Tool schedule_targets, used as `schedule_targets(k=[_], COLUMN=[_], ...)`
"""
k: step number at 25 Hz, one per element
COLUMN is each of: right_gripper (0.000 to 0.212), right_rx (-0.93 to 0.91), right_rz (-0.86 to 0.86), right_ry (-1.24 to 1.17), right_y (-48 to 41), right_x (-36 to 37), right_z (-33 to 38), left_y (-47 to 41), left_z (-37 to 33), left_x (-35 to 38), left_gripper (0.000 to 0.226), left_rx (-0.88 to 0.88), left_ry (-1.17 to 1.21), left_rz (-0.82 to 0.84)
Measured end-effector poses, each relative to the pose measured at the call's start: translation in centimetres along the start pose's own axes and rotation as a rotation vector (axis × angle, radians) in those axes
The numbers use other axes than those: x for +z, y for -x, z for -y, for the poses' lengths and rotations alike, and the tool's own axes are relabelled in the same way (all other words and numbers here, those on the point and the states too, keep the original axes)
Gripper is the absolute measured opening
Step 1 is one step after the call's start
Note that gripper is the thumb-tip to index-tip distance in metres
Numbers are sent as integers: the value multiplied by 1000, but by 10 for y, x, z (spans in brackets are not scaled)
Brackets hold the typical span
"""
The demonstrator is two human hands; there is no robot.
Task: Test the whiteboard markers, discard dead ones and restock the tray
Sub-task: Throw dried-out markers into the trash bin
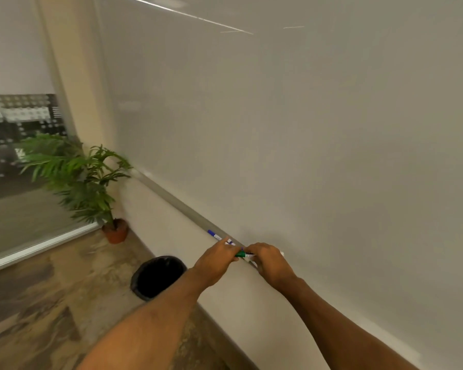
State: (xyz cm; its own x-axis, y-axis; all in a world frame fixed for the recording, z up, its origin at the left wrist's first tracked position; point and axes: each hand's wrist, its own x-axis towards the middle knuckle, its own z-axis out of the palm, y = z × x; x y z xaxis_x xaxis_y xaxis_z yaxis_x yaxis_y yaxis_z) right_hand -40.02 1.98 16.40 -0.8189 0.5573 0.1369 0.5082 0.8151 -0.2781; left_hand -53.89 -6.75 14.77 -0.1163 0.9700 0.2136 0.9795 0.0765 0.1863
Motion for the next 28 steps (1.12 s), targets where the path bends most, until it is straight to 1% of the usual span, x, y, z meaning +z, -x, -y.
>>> schedule_targets(k=[2, 4, 6, 7, 9, 13, 18, 24, 28], right_gripper=[36, 39, 48, 53, 57, 52, 46, 54, 54], right_rx=[-42, -162, -297, -329, -343, -372, -376, -387, -387], right_rz=[-5, -79, -137, -147, -133, -147, -146, -65, -7], right_ry=[30, 94, 140, 145, 130, 125, 113, 126, 126], right_y=[-19, -34, -51, -63, -82, -125, -169, -211, -247], right_x=[14, 30, 51, 62, 78, 116, 158, 213, 250], right_z=[16, 33, 48, 57, 80, 127, 169, 192, 196], left_y=[8, 18, 29, 35, 45, 62, 76, 87, 81], left_z=[28, 60, 91, 109, 138, 206, 276, 333, 367], left_x=[0, 1, 0, -2, -8, -12, -4, 25, 54], left_gripper=[33, 34, 33, 32, 31, 33, 45, 56, 58], left_rx=[-30, -57, -90, -107, -135, -216, -343, -447, -500], left_ry=[-15, -53, -76, -86, -106, -65, -7, -3, 4], left_rz=[-12, -28, -70, -81, -70, 0, 77, 139, 177])
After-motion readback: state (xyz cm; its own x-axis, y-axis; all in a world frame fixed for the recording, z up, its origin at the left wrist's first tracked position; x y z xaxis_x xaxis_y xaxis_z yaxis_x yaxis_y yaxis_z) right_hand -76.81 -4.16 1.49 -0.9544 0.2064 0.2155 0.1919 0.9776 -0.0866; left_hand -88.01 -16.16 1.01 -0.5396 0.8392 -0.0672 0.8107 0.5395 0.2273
